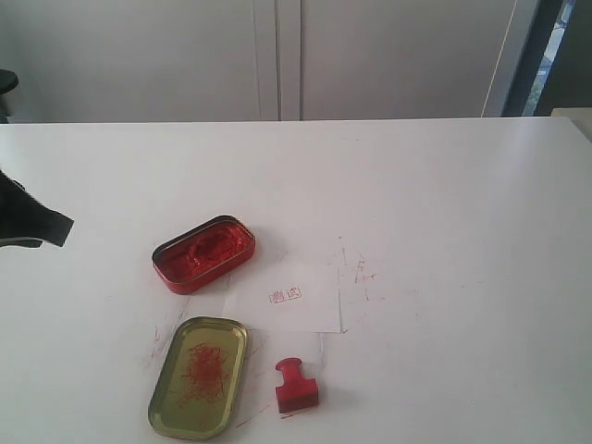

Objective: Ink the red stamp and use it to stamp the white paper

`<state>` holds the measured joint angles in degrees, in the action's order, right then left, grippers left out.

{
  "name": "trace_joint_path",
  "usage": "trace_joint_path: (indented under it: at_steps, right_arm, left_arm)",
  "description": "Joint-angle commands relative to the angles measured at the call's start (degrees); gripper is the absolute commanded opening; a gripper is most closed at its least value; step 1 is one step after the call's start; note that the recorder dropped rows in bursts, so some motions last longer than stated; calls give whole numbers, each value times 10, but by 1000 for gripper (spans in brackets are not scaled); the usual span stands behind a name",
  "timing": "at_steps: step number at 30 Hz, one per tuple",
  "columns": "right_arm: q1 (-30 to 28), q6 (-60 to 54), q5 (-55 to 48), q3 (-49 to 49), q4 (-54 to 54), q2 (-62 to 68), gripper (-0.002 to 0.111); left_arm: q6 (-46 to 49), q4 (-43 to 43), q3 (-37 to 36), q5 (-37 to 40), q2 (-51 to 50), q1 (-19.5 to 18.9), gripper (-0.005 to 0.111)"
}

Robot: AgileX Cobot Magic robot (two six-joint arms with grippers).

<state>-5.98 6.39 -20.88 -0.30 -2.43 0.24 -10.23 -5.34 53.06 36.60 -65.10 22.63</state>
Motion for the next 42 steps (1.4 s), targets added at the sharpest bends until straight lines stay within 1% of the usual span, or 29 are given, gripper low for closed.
trace_joint_path:
  at_steps: [1, 7, 12, 17, 19, 31, 33, 42]
  right_arm:
    - [2, -1, 8, 3, -1, -2, 0]
    - [2, -1, 8, 3, -1, -2, 0]
    - [2, -1, 8, 3, -1, -2, 0]
    - [2, -1, 8, 3, -1, -2, 0]
    - [2, -1, 8, 3, -1, -2, 0]
    - [2, -1, 8, 3, -1, -2, 0]
    - [2, -1, 8, 3, -1, -2, 0]
    - [2, -1, 8, 3, -1, -2, 0]
  left_arm:
    - [-2, 2, -3, 2, 7, -2, 0]
    - [-1, 2, -3, 3, 11, -4, 0]
    - [-3, 13, -4, 6, 36, -50, 0]
    - [-4, 15, -14, -3, 94, -91, 0]
    - [-4, 15, -35, -22, 116, -100, 0]
    - [-5, 15, -196, -124, 242, -103, 0]
    - [-5, 15, -225, -135, 265, -113, 0]
    - [-5, 15, -331, -137, 369, -157, 0]
